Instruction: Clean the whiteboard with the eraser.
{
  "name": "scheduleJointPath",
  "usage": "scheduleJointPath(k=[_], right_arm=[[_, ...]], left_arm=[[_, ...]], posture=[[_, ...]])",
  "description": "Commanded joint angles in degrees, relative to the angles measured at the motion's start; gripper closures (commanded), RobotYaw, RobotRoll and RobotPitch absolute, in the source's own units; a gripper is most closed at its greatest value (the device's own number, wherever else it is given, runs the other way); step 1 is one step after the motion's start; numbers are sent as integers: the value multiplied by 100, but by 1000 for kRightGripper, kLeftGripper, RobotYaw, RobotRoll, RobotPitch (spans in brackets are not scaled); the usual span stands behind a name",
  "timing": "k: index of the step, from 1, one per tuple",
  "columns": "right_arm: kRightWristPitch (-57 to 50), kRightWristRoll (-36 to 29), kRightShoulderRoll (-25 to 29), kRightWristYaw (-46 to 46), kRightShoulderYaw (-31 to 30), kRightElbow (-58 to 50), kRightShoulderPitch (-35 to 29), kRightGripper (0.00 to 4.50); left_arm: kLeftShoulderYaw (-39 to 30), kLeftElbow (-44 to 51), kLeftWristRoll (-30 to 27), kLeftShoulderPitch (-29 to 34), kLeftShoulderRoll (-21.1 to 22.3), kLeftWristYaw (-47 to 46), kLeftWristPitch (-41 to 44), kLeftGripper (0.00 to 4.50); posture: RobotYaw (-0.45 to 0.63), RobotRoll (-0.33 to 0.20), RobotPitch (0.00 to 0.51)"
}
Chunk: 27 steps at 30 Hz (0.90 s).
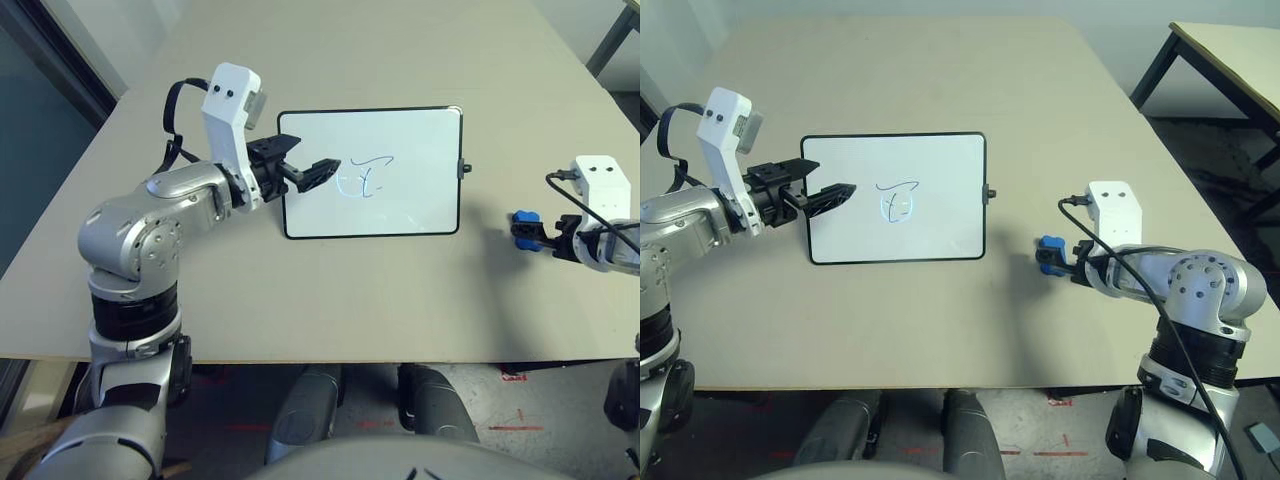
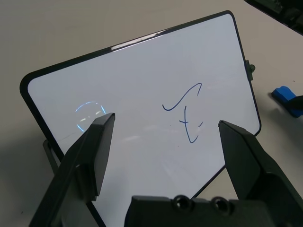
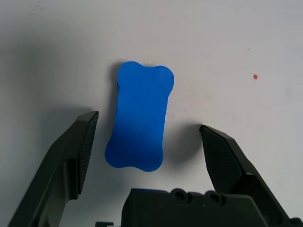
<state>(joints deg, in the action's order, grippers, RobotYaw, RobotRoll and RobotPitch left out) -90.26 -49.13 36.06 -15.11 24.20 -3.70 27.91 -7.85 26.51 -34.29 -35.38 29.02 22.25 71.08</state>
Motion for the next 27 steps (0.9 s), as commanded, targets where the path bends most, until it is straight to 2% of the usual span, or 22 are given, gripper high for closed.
scheduleJointPath(k=[1,7,18,21,27], right_arm=[[-224,299,-97,257,-150,94,46,0],[-223,779,-170,655,-249,168,120,0],[-223,1545,-320,1280,-379,240,213,3327],[-223,1686,-342,1420,-397,215,210,3614],[-224,1899,-356,1611,-394,151,209,3640]], left_arm=[[-28,141,-102,49,27,-27,166,43],[40,264,-193,168,153,58,343,43],[89,366,-381,227,294,150,569,0],[93,363,-412,232,301,144,559,0],[87,354,-422,220,288,129,550,0]], posture=[[159,0,151],[164,0,152],[164,0,155],[163,0,154],[157,0,154]])
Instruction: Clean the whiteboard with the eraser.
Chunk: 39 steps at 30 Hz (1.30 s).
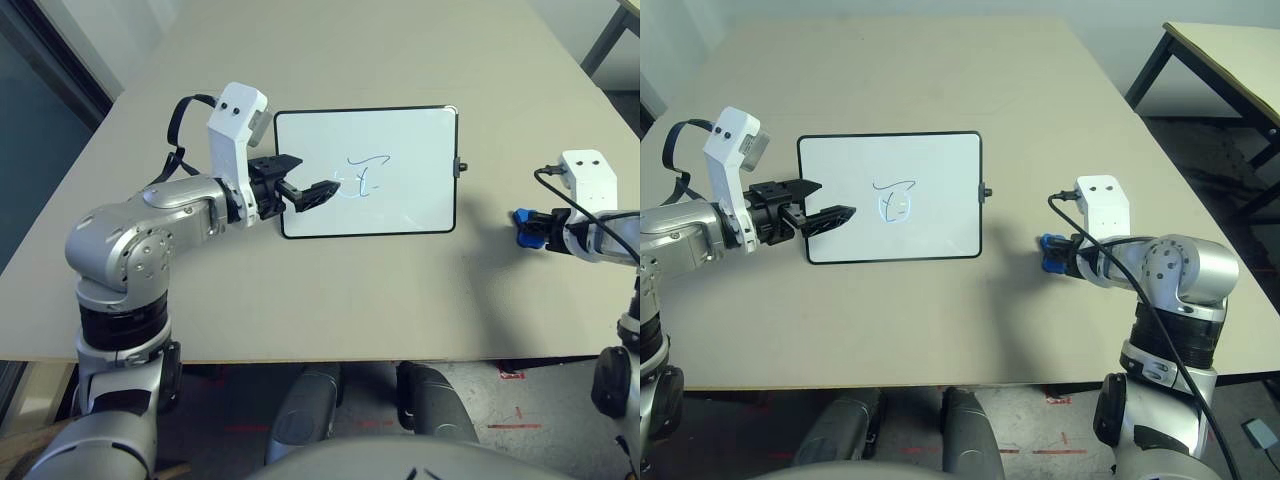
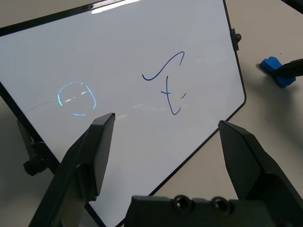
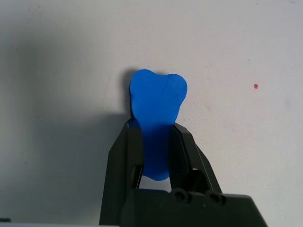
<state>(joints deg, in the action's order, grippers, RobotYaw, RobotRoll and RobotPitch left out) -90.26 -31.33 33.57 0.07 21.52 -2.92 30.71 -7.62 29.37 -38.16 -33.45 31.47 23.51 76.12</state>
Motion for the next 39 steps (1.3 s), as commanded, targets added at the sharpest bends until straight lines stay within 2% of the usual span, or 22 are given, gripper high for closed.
scheduleJointPath(k=[1,4,8,17,23,26,31,35,39], right_arm=[[-224,149,-109,115,-118,59,-67,3640],[-224,249,-72,180,-124,-27,-33,3641],[-212,327,311,381,-415,-470,179,3644],[-224,6,661,939,-884,-1582,855,3648],[-224,-500,693,1465,-1257,-2019,1355,3650],[-224,-718,737,1745,-1619,-2187,1604,3650],[-103,-717,650,2007,-2192,-2272,1769,3650],[770,-281,795,2256,-3198,-2098,1818,3650],[1544,243,655,2492,-3975,-1604,1958,3650]], left_arm=[[71,62,-34,23,44,6,38,0],[87,33,-30,1,33,9,21,0],[112,9,-27,-12,45,33,-2,0],[316,-265,66,-168,155,181,-260,0],[446,-486,110,-293,263,324,-452,0],[506,-563,124,-355,270,356,-520,0],[567,-633,129,-390,289,412,-603,0],[635,-667,170,-406,290,465,-684,0],[681,-709,203,-484,248,504,-708,0]], posture=[[157,0,154],[152,0,153],[148,0,152],[121,0,142],[103,0,137],[99,0,137],[89,0,134],[80,0,129],[77,0,123]])
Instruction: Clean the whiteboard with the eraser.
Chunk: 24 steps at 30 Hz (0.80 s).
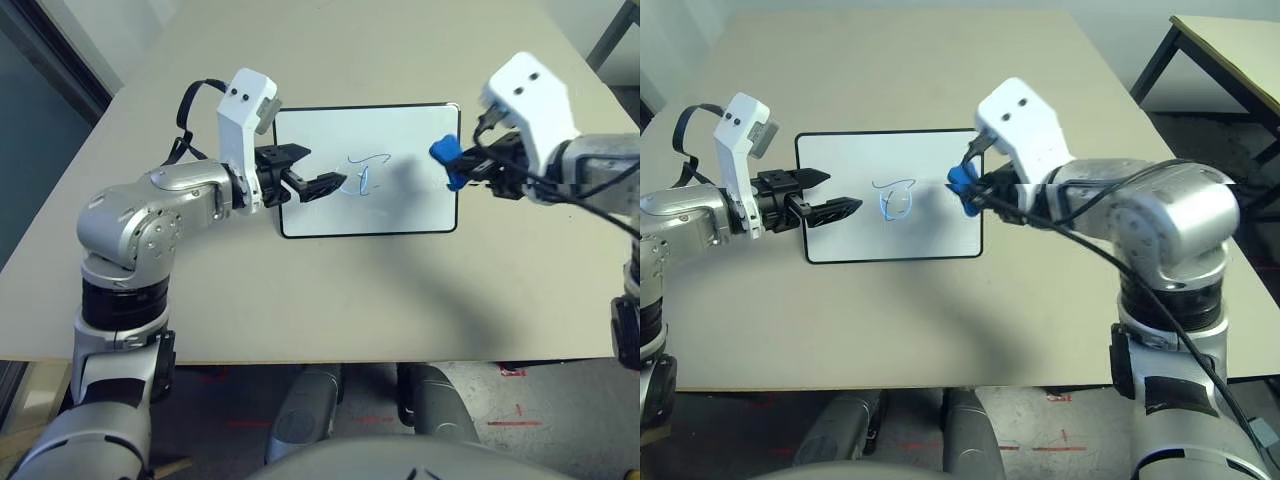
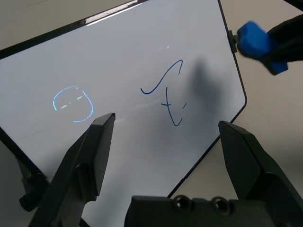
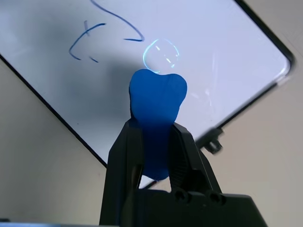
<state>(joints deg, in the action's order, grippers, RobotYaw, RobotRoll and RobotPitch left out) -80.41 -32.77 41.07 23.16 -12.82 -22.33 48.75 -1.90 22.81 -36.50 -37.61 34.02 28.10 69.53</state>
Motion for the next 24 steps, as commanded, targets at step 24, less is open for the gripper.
scheduleJointPath(k=[24], right_arm=[[2832,2803,-1327,913,-1711,2156,656,3686]], left_arm=[[2,50,6,-171,-20,52,120,0]], posture=[[129,0,120]])
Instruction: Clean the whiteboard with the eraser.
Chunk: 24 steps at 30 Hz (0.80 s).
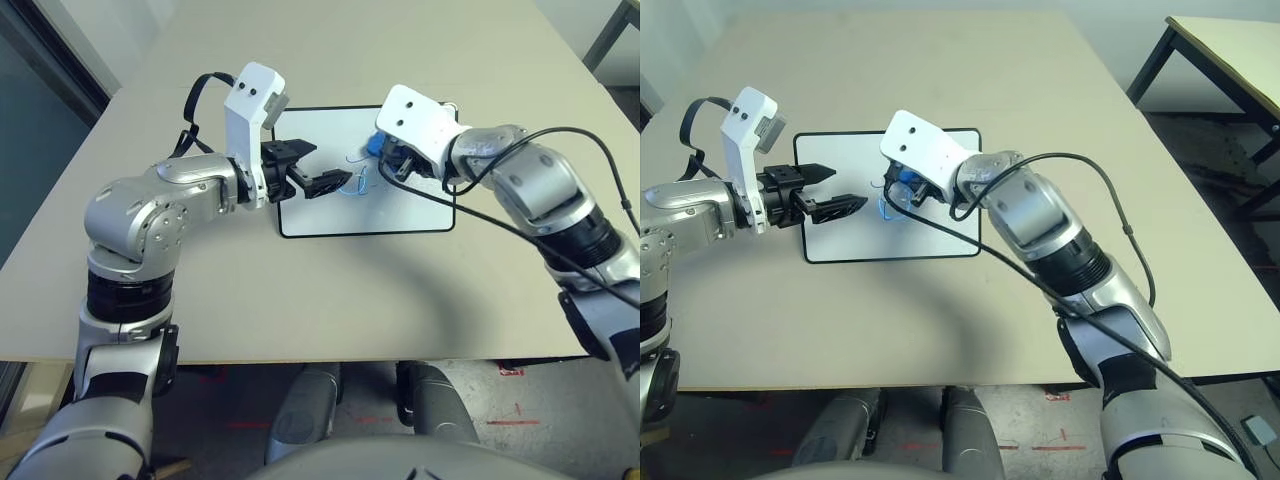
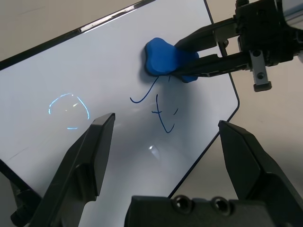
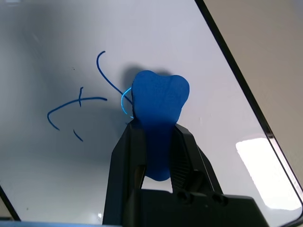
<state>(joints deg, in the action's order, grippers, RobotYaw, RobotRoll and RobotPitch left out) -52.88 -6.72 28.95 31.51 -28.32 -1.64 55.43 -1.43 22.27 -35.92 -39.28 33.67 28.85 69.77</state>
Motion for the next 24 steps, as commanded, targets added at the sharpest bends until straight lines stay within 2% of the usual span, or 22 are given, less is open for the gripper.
scheduleJointPath(k=[1,8,15,24], right_arm=[[82,242,-163,107,-179,81,-44,3686],[-105,413,-427,334,-349,-261,-401,3686],[-378,492,-444,553,-567,-724,-737,3696],[243,803,-435,494,-151,396,-91,3697]], left_arm=[[-51,112,-55,-2,12,-29,106,0],[-73,142,-74,-3,-8,-70,147,0],[-101,157,-115,-10,-35,-115,197,0],[-116,131,-116,-29,-86,-152,183,0]], posture=[[129,0,120],[131,0,125],[137,0,131],[134,0,128]])
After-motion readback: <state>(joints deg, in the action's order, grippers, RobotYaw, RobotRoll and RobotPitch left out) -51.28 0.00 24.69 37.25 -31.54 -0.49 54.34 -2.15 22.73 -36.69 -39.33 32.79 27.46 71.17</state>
